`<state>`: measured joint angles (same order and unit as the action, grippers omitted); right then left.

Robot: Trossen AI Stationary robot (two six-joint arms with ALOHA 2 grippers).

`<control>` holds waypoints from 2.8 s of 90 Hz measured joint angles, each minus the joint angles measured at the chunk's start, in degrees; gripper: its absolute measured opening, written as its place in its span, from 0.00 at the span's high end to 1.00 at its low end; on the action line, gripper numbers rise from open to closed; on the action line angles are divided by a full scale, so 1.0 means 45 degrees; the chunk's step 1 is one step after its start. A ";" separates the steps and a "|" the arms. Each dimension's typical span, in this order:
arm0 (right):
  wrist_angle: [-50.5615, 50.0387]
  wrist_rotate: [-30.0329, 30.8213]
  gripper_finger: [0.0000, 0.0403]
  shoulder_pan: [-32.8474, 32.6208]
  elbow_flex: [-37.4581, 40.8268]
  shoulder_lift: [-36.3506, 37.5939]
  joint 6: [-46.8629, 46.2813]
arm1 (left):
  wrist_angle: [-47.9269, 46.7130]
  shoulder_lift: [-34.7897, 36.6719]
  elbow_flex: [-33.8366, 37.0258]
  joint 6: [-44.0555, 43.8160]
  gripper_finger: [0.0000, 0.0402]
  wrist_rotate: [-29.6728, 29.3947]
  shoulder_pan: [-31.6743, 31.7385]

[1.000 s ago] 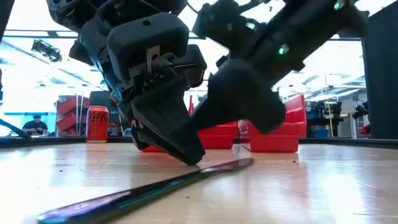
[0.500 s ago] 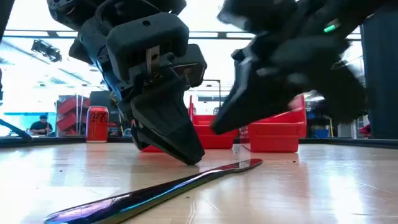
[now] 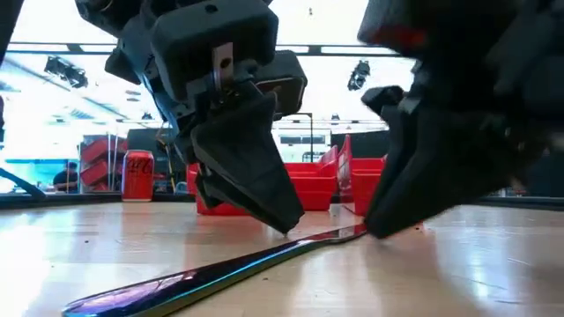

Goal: Sort silverware
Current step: Put the iridescent knife into the right orange bin

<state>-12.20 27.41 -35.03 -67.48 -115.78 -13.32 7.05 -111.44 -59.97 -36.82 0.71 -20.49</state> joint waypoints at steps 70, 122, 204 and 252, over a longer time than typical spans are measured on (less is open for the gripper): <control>0.2237 0.1039 1.00 0.1002 0.0043 -0.0317 0.2114 | 0.0082 -0.0181 -0.0053 -0.0014 0.69 -0.0334 -0.0145; 0.0278 0.0103 1.00 0.0453 0.0024 0.0043 0.2775 | -0.0093 -0.0185 -0.0078 0.0039 0.70 -0.0321 -0.0105; 0.2522 -0.0534 1.00 0.1837 0.0027 -0.0122 0.2241 | 0.0195 -0.0199 -0.0034 0.0050 0.69 -0.0421 -0.0087; -0.0062 0.0046 1.00 0.1512 0.0009 0.0290 0.0578 | -0.0181 -0.0199 -0.0078 0.0039 0.70 -0.1580 -0.0102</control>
<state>-12.48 27.62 -28.23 -67.44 -114.48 -10.72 6.23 -112.33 -60.31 -36.64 -6.40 -20.95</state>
